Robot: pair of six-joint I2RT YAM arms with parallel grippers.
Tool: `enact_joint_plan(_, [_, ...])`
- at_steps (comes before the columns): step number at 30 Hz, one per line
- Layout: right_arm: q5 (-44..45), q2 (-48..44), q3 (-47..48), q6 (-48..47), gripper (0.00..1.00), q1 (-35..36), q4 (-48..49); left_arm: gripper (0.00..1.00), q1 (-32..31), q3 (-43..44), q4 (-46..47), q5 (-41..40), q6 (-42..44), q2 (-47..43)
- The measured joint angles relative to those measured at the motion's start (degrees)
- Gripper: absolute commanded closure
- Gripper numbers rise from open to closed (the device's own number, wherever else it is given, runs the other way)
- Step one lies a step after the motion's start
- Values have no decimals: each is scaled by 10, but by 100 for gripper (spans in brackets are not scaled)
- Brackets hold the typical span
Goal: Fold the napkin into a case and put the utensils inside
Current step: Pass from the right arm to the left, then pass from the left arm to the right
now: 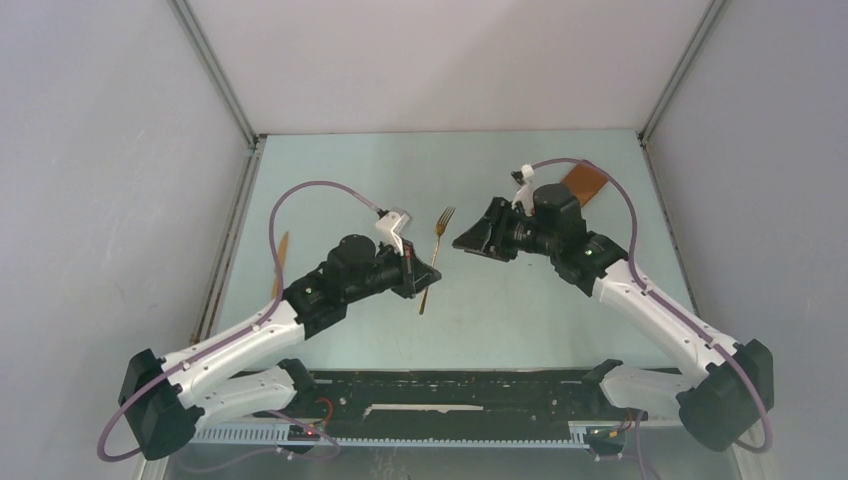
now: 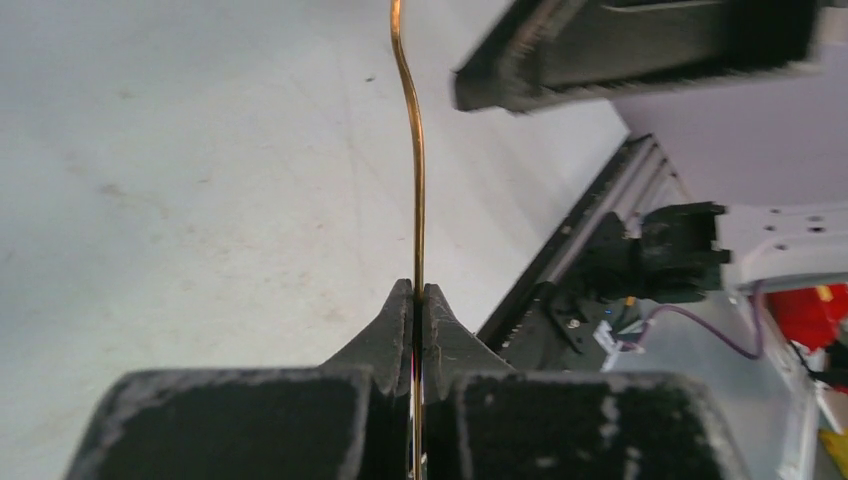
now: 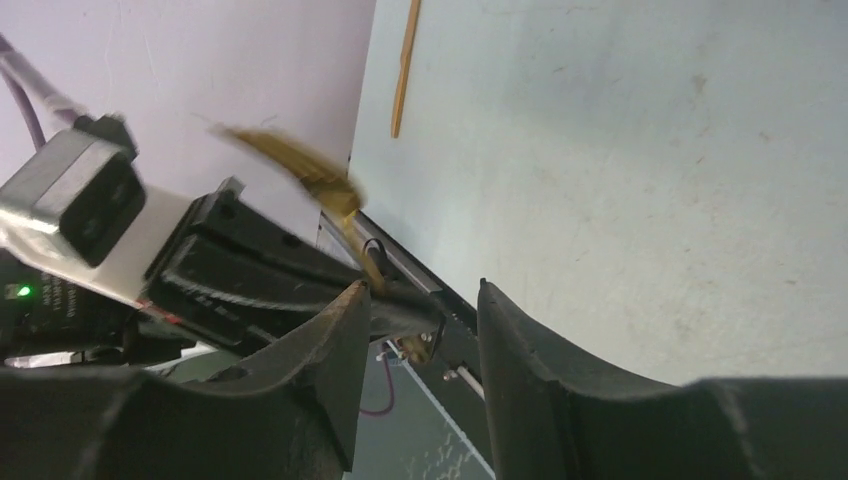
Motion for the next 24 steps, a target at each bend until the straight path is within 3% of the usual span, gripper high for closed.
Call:
enact_joint_plan(7, [82,22,19,17,57,73,-13,100,-2,-2,-26,-34,24,19])
enact_joint_plan(14, [110,76,33,16,58,92,-13,100,-4,-3,-26,-42,24,19])
enact_joint_plan(19, [123,77,37,16,53,102,-13,100,-5,-14,-21,-42,24,20])
enact_joint_plan(24, [142,73,38,14,54,110,-17,100,-5,-15,-20,-46,24,24])
